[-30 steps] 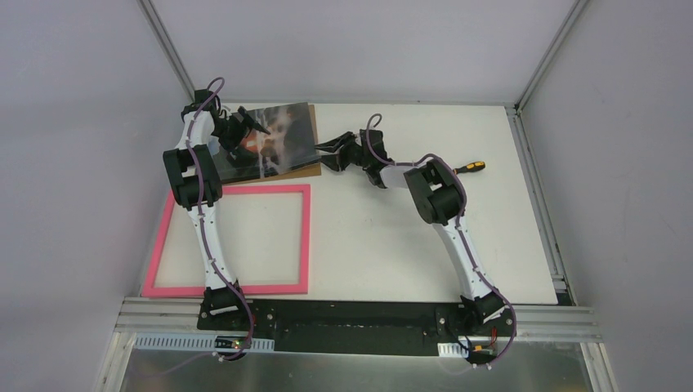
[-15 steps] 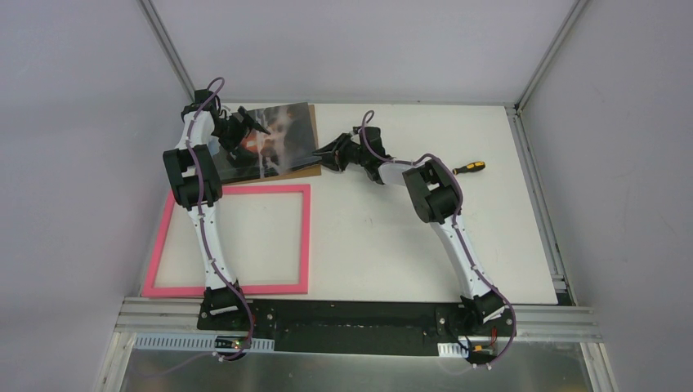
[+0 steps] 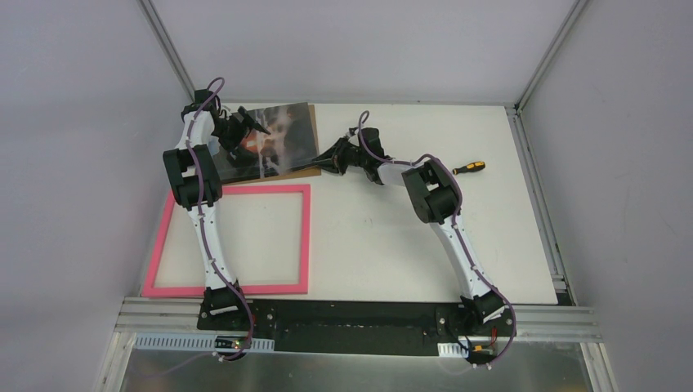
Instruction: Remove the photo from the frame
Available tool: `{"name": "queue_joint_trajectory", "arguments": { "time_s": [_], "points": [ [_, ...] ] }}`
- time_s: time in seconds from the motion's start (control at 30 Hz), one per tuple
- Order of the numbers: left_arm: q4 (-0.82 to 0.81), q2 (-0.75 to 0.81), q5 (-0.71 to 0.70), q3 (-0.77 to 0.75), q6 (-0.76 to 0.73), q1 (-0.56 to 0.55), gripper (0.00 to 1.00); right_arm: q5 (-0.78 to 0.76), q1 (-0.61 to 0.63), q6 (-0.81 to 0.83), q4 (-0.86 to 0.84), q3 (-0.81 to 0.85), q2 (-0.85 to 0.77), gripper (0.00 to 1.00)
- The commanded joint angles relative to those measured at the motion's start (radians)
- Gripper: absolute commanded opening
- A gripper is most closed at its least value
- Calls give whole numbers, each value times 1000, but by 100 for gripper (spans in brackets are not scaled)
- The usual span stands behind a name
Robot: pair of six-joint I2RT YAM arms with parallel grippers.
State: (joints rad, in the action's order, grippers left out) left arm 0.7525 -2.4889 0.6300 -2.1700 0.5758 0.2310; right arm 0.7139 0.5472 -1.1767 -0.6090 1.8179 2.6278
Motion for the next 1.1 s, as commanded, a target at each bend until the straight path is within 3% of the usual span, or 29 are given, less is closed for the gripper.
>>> {"name": "queue_joint_trajectory", "arguments": {
  "time_s": [0.0, 0.13, 0.47, 0.63, 0.8, 1.07],
  "points": [
    [61, -40, -55, 30, -51, 5, 96, 54, 13, 24, 54, -12, 11, 21],
    [62, -40, -55, 31, -56, 5, 96, 60, 12, 29, 59, -23, 13, 13],
    [62, -40, -55, 35, -57, 5, 96, -30, 18, -28, 20, -95, -8, 15],
    [61, -42, -54, 35, -59, 5, 96, -97, 21, -68, -8, -141, -15, 9],
    [61, -41, -54, 40, -62, 5, 96, -152, 21, -89, 8, -145, -16, 1],
    [62, -14, -35, 41, -71, 5, 99, -225, 38, -60, 98, -149, -61, 0]
  ]
}}
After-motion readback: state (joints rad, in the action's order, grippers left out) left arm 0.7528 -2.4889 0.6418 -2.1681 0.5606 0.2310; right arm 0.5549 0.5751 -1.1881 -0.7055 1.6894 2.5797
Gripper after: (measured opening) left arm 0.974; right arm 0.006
